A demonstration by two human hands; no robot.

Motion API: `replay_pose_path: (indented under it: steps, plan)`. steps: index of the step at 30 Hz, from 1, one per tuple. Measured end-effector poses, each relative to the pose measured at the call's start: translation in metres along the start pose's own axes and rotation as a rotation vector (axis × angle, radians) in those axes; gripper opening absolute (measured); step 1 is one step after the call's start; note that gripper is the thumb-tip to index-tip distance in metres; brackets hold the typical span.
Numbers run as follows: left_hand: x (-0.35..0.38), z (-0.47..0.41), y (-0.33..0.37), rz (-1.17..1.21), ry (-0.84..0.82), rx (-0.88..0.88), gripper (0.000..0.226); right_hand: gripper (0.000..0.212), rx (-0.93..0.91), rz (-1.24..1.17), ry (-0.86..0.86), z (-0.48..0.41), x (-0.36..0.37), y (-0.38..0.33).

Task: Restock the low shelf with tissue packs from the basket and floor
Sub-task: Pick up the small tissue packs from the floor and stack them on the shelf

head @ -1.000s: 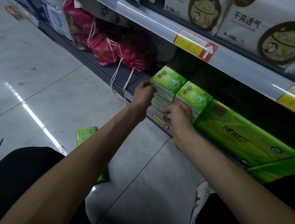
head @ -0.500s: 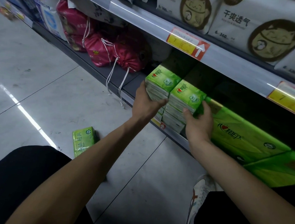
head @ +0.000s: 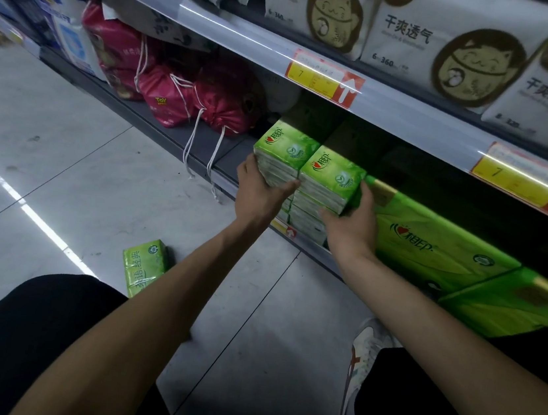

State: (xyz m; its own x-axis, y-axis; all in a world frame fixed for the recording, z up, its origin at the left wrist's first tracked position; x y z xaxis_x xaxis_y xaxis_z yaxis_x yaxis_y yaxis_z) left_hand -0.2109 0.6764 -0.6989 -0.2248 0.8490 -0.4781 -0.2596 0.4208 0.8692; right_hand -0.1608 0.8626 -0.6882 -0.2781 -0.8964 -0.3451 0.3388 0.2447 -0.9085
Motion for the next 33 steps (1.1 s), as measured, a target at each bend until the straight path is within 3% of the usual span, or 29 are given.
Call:
replay_pose_path:
  steps: [5,12,18,27,33]
  plan:
    - [-0.009,0.016,0.004,0.044,0.065,0.092,0.08,0.09,-0.094,0.111,0.002,0.014,-0.002,0.002]
    - [0.012,0.04,-0.004,-0.192,0.024,0.208,0.097,0.084,-0.364,0.429,-0.104,0.036,0.0,-0.006]
    - [0.016,0.035,-0.006,-0.22,-0.058,0.193,0.103,0.087,-0.397,0.531,-0.12,0.034,0.0,-0.008]
    - [-0.015,0.049,-0.024,-0.376,-0.183,0.169,0.088,0.085,-0.384,0.518,-0.17,0.06,0.013,-0.013]
    - [-0.075,0.068,-0.084,-0.581,-0.165,0.025,0.08,0.074,-0.433,0.678,-0.406,0.084,0.055,-0.005]
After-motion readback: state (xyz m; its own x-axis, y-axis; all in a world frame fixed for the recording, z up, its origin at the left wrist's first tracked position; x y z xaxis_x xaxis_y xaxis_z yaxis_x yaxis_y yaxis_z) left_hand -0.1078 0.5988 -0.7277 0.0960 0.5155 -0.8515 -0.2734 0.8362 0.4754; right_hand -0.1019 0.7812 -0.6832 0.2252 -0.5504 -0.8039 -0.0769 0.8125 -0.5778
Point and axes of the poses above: each hand's wrist, its own z-axis away from the middle knuckle, its own x-axis out of the palm, y = z × x, the point moved 6 cm from there along -z, towards the middle knuckle, and after that the axes turned 3 degrees about -x, right-handed, at the moved point
